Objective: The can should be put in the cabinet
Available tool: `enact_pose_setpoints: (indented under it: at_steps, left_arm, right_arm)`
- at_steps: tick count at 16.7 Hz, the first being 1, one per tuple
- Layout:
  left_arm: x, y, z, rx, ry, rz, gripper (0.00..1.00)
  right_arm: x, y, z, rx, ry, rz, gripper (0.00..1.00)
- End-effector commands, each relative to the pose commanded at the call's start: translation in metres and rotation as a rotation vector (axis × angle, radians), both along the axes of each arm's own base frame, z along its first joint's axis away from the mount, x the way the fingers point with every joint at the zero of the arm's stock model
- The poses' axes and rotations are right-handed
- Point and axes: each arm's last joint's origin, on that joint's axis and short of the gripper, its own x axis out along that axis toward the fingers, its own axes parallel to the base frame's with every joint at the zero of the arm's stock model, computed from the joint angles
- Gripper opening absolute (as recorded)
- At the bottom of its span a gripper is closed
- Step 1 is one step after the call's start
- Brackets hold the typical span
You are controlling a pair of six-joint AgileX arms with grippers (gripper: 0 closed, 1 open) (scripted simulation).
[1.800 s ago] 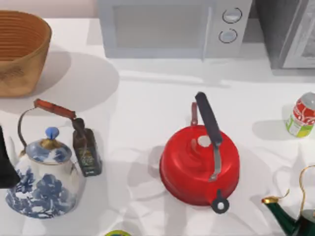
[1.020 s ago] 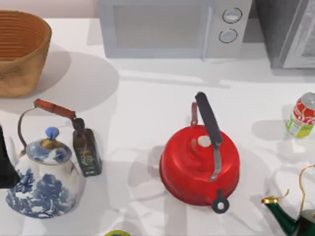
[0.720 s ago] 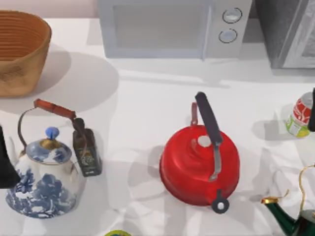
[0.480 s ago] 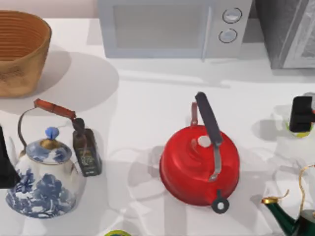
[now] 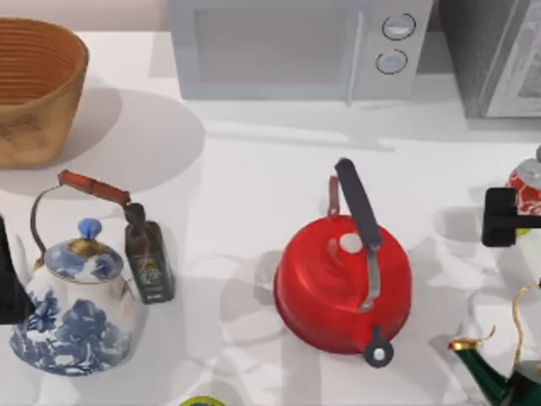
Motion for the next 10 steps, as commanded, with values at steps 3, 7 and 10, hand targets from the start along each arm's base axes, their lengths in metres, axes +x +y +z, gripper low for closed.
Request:
enact_pose_setpoints:
  at_steps: [3, 7, 10]
  left_arm:
    - [0.0, 0.0, 0.0, 0.0, 0.0, 0.0, 1.0]
    - [0.0, 0.0, 0.0, 0.0, 0.0, 0.0, 1.0]
    - [0.0, 0.0, 0.0, 0.0, 0.0, 0.0, 1.0]
  right_arm:
    - [0.003, -0.002, 0.001, 0.0, -0.003, -0.002, 1.0]
    - [0.026, -0.004, -0.007, 0.0, -0.003, -0.001, 1.0]
    - [0.04, -0.003, -0.023, 0.0, -0.001, 0.0, 1.0]
